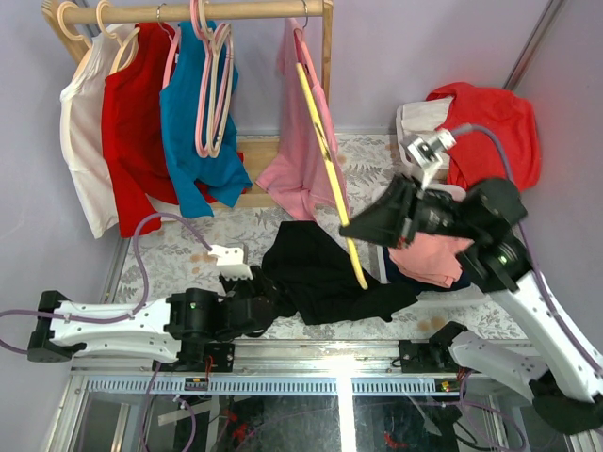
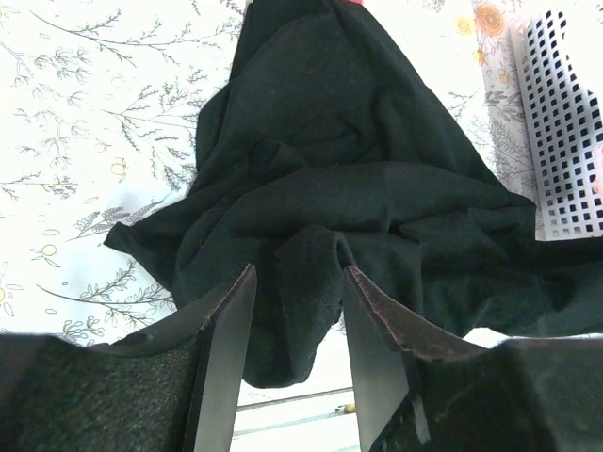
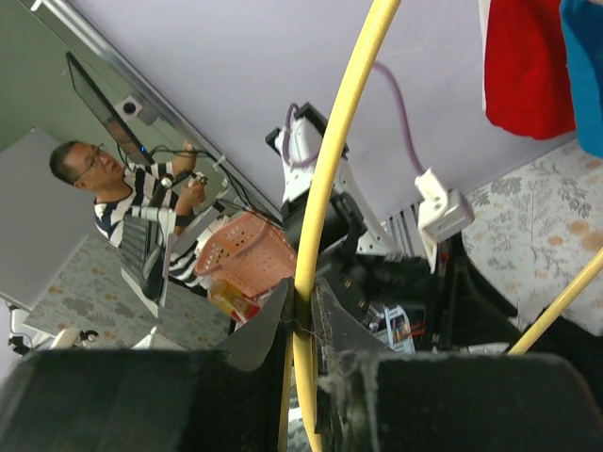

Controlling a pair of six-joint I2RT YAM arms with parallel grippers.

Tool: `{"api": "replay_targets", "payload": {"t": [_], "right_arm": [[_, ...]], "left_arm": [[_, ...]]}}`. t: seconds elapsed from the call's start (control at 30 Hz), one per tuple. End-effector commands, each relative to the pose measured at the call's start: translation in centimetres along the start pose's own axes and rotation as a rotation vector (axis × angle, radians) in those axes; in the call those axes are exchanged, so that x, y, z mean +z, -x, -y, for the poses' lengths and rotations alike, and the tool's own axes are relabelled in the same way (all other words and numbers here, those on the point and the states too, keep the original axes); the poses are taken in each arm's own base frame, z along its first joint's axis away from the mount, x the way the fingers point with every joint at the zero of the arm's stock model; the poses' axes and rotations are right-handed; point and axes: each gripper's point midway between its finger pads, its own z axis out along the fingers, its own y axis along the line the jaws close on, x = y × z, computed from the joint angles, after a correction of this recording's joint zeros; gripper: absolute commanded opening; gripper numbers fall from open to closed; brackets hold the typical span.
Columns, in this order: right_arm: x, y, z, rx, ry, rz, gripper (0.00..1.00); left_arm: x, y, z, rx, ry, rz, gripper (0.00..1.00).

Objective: Place the t-shirt on the hanger
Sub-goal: Pick up the hanger from the clothesline, then place the T-shirt on the hanger.

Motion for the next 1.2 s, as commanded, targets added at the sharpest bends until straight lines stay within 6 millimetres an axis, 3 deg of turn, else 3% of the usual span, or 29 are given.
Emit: {"api": "replay_targets", "payload": {"t": [0.0, 0.13, 0.3, 0.43, 0.7, 0.93, 1.17], "right_arm": [[-3.1, -3.7, -0.6, 0.010, -0.057, -0.038, 0.00], [-5.2, -6.0, -1.1, 0.025, -0.100, -0.057, 0.00], [-7.6, -8.4, -2.5, 0.062, -0.112, -0.058, 0.00], [-9.2, -10.6, -3.1, 0.088, -0.116, -0.093, 0.00], [-11.2, -16.4, -1.6, 0.270, -0.121, -0.174, 0.00], [-12.8, -19.8, -2.5, 0.420, -0.058, -0.219, 0.00], [-13.7, -21.5, -3.6, 0.541, 0.003, -0.292, 0.00]], "left_arm": [[0.5, -0.2, 1.8, -0.020, -0.023, 0.011, 0.43], [0.9, -1.3, 2.9, -0.005, -0.027, -0.021, 0.45], [1.9, -3.4, 2.5, 0.000, 0.025, -0.057, 0.45], [2.7, -4.4, 2.0, 0.006, 0.043, -0.057, 0.32], [3.0, -2.4, 1.7, 0.017, 0.081, -0.016, 0.01], [3.6, 0.4, 0.7, -0.011, 0.080, 0.009, 0.00], [3.7, 2.9, 3.0, 0.007, 0.034, 0.031, 0.00]]}}
